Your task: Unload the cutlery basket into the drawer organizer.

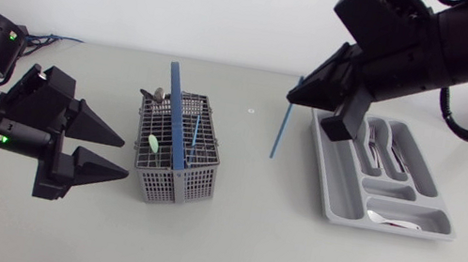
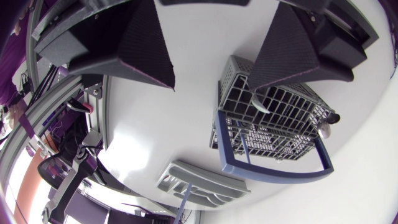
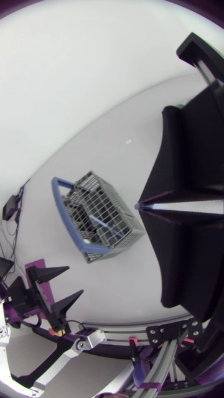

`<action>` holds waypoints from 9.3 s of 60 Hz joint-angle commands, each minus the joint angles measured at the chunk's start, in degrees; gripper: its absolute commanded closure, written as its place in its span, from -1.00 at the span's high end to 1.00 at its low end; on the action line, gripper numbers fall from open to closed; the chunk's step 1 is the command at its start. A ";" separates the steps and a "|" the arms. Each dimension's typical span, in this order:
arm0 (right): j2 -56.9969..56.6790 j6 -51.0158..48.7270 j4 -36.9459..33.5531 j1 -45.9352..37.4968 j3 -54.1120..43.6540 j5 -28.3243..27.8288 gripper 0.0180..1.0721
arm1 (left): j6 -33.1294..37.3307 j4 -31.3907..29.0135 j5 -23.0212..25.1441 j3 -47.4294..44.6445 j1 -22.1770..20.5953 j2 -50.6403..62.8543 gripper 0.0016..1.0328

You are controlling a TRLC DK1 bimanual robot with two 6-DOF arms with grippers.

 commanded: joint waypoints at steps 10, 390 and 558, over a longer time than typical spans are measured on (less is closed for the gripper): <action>5.25 -5.19 -5.94 -12.38 -0.88 -1.46 -0.89 | -1.30 2.92 -1.60 -2.58 -1.38 -1.55 0.90; 37.94 6.41 -2.52 -31.46 7.91 -4.36 -0.89 | -0.59 9.33 -2.30 -11.63 1.52 -9.46 0.90; 14.65 16.34 36.86 13.90 -18.37 3.90 -0.89 | 0.11 19.53 2.79 -2.93 8.28 14.36 -0.63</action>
